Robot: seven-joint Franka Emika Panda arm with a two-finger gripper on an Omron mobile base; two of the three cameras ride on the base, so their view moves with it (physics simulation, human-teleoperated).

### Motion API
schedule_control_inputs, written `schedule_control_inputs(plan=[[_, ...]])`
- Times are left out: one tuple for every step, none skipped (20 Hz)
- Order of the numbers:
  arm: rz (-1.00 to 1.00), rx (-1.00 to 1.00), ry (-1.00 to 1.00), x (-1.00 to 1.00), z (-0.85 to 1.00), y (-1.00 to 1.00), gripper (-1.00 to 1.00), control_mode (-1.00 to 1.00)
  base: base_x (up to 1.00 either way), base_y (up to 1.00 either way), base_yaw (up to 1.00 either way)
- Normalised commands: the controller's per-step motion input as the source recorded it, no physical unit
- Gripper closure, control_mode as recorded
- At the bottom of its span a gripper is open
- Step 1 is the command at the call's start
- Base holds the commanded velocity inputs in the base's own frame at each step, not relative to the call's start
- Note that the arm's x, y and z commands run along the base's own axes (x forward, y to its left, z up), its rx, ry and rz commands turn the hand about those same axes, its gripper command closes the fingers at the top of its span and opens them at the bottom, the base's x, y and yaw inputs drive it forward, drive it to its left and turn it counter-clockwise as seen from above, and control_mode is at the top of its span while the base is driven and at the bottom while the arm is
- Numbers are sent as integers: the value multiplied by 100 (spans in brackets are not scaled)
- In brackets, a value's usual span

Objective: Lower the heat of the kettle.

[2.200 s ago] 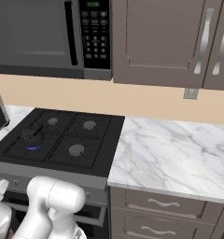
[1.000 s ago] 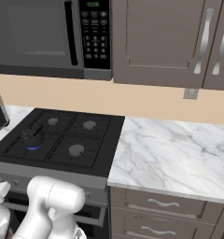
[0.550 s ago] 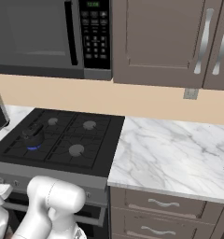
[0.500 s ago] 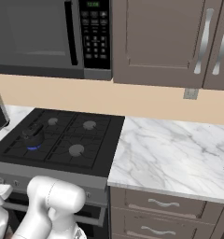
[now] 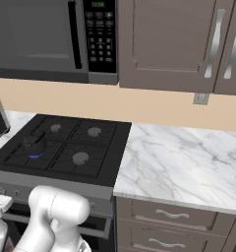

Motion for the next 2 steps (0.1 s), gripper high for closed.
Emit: schedule_control_inputs(plan=[[0,27,7,3,0,0,100,-100,0,0,0],[0,26,6,3,0,0,100,-100,0,0,0]])
